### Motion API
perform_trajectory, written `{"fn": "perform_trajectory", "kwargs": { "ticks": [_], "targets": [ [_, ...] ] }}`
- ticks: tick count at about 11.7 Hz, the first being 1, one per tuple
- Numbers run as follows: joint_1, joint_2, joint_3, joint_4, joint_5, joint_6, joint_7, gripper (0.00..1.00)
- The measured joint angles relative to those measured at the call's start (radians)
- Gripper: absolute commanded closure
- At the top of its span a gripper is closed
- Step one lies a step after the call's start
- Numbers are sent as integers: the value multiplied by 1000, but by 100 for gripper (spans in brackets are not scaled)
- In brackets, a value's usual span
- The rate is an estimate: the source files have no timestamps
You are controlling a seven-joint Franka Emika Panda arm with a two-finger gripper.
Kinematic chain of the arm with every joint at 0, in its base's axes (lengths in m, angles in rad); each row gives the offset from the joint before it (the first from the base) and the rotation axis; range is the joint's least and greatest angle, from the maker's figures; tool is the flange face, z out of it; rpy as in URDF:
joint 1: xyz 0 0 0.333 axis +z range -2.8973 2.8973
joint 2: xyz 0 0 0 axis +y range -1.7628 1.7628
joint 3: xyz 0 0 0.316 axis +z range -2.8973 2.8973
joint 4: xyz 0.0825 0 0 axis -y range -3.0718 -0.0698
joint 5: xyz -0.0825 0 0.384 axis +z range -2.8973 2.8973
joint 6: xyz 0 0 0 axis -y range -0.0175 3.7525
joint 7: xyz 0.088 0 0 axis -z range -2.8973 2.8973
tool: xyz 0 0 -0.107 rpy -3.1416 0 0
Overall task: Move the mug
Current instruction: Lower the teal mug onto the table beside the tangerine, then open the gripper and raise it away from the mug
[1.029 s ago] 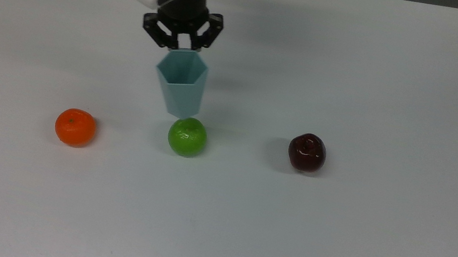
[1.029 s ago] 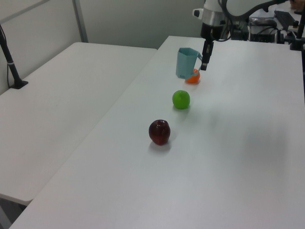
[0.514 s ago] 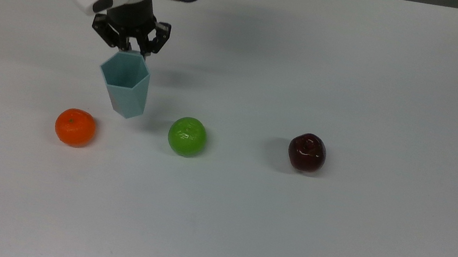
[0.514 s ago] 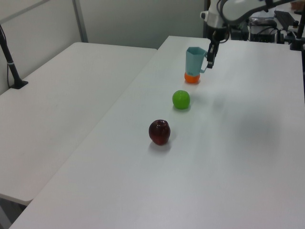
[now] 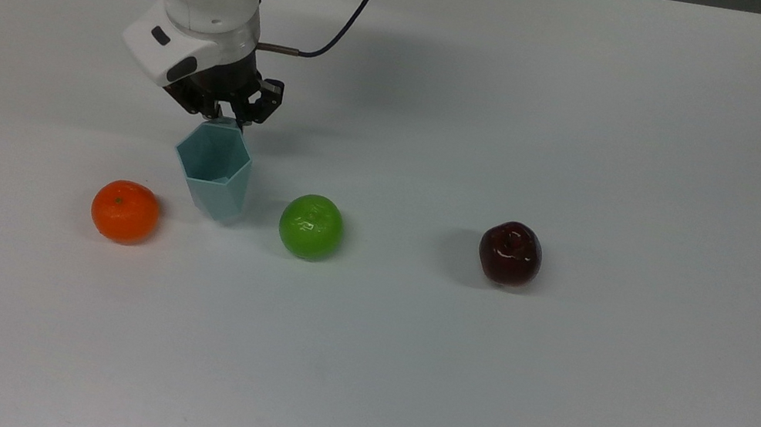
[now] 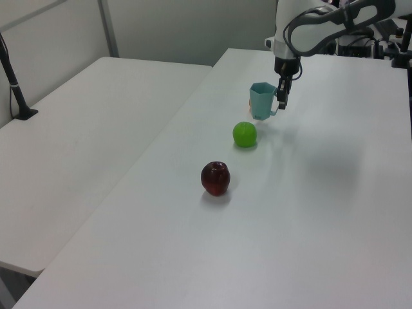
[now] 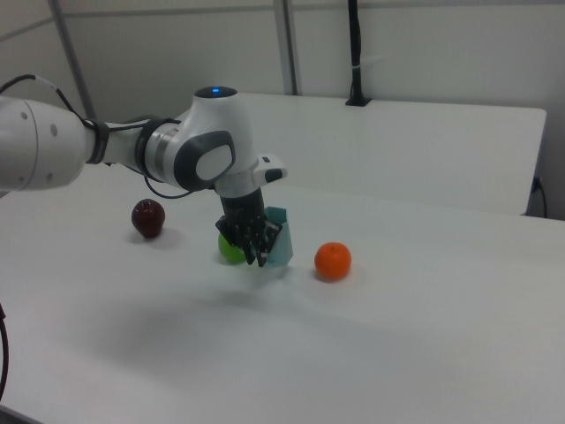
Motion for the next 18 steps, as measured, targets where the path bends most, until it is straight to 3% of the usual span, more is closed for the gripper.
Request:
{"fn": "perform_trajectory", "kwargs": {
  "ticks": [7,10,13,18],
  "targets": [
    [-7,35,0,-3,0,5,0,85],
    [-8,44,-1,-5,0,6,0,61],
    [-8,50,-1,-5,0,6,0,3],
    [-8,41,-1,10,0,6,0,0]
  ]
}}
